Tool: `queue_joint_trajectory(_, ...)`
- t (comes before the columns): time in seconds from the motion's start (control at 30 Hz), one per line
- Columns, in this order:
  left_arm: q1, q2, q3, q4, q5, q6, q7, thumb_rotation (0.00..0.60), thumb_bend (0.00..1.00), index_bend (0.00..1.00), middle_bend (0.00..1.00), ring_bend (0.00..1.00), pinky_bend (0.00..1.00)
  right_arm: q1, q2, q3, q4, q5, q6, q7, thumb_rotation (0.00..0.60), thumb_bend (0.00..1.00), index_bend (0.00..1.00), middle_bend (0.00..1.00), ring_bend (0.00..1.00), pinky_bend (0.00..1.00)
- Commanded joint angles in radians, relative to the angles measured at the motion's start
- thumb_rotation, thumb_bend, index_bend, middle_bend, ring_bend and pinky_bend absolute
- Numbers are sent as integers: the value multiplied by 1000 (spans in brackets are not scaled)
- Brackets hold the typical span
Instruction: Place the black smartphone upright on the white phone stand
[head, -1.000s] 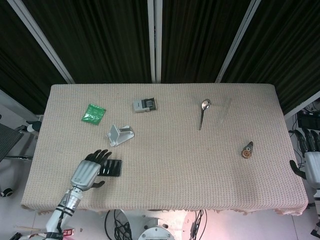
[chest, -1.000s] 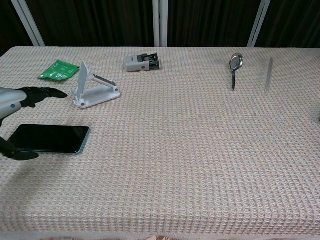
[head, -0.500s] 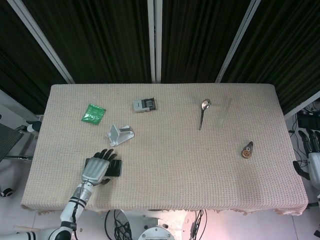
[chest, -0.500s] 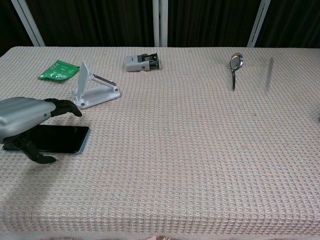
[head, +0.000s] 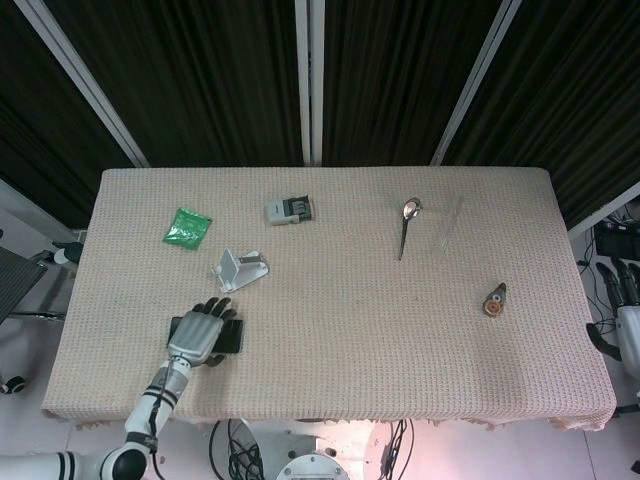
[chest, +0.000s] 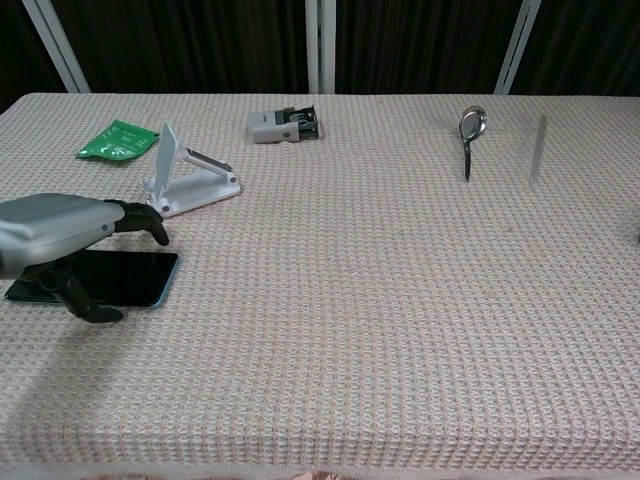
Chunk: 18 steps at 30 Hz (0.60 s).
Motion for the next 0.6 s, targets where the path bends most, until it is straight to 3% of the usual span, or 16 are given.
queue_joint_trajectory(0.03, -13, 3, 6, -7, -21, 4, 8, 600, 168, 215, 76, 65, 206, -1, 0, 0, 2, 1, 0, 2, 600, 212, 0, 0, 0, 0)
queue_joint_trajectory(0.6, -31, -10, 44, 14, -31, 64, -11, 600, 169, 269, 103, 65, 205, 1, 4, 0, -8, 4, -5, -9, 600, 230, 0, 0, 0, 0)
